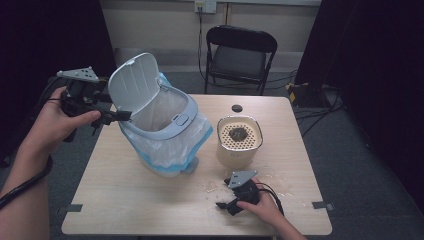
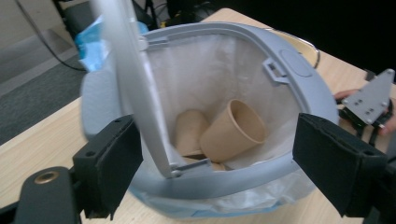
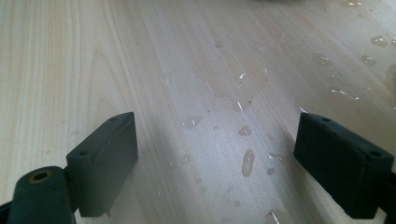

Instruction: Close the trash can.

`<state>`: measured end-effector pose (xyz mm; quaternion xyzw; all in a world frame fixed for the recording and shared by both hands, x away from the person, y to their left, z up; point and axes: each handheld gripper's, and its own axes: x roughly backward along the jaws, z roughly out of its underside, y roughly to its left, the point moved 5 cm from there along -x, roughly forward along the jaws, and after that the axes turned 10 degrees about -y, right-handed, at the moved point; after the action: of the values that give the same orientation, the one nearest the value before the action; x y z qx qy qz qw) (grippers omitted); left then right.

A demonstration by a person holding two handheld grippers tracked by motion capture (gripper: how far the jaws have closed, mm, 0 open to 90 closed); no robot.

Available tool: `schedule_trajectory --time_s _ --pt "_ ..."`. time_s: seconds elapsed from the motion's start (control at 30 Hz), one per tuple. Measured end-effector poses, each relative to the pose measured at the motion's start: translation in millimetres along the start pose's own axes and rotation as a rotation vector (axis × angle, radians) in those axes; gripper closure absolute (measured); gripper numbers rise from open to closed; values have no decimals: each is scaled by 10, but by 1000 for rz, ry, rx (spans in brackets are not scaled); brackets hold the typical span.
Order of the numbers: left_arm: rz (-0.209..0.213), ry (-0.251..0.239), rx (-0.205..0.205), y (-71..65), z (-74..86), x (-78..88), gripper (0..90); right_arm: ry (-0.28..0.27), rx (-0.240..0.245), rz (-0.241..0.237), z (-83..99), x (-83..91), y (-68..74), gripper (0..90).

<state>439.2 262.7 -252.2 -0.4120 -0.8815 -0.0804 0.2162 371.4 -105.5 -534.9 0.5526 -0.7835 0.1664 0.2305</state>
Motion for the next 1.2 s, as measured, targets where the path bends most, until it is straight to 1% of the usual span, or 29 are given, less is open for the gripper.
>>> schedule_trajectory --time_s 0.03,0.07,0.17,0.23,0.3,0.4,0.47,0.6,0.67,0.73,0.8,0.83,0.9,0.97,1.0,1.07,1.13,1.17,1.2 --pt "26 16 -15 -61 -12 -30 163 0 0 0 0 1 0 129" --pt "37 21 -24 -95 -21 -49 170 -1 -1 -2 0 -1 1 129" --pt "51 48 -47 -180 -37 -97 164 -1 -1 -2 0 -1 1 129" --pt "65 56 -52 -220 -40 -110 164 0 0 0 0 0 0 129" --pt "71 65 -59 -259 -43 -115 165 -1 1 1 0 0 -1 129" --pt "99 62 -52 -339 -51 -123 172 -2 1 -2 0 -2 -1 129" --pt "113 71 -59 -376 -50 -127 191 -3 1 -2 0 -2 -1 129" --pt "118 73 -56 -408 -39 -136 217 -2 0 -1 0 -2 0 129" --pt "129 73 -52 -424 -29 -139 269 -2 -1 0 0 -1 2 129" --pt "126 80 -54 -430 -22 -141 319 -2 -3 1 1 -1 4 129" --pt "129 81 -57 -438 -14 -148 335 -2 -3 1 1 -1 4 129" --pt "128 76 -52 -435 -9 -148 406 -2 -3 1 1 -1 4 129" --pt "125 73 -54 -417 3 -149 470 -1 -3 1 1 -1 4 129" --pt "118 68 -34 -400 15 -157 526 -1 -3 1 1 -1 4 129" --pt "115 73 -37 -384 20 -157 549 -1 -3 1 1 -1 4 129" --pt "117 70 -24 -375 34 -172 586 -1 -3 1 0 -1 4 128" --pt "121 77 -19 -368 50 -195 606 -1 -3 1 0 -1 4 129" --pt "118 82 -19 -366 54 -204 609 -2 -3 1 0 -1 4 129" --pt "114 83 -11 -366 55 -220 610 -2 -3 1 0 -1 4 129"
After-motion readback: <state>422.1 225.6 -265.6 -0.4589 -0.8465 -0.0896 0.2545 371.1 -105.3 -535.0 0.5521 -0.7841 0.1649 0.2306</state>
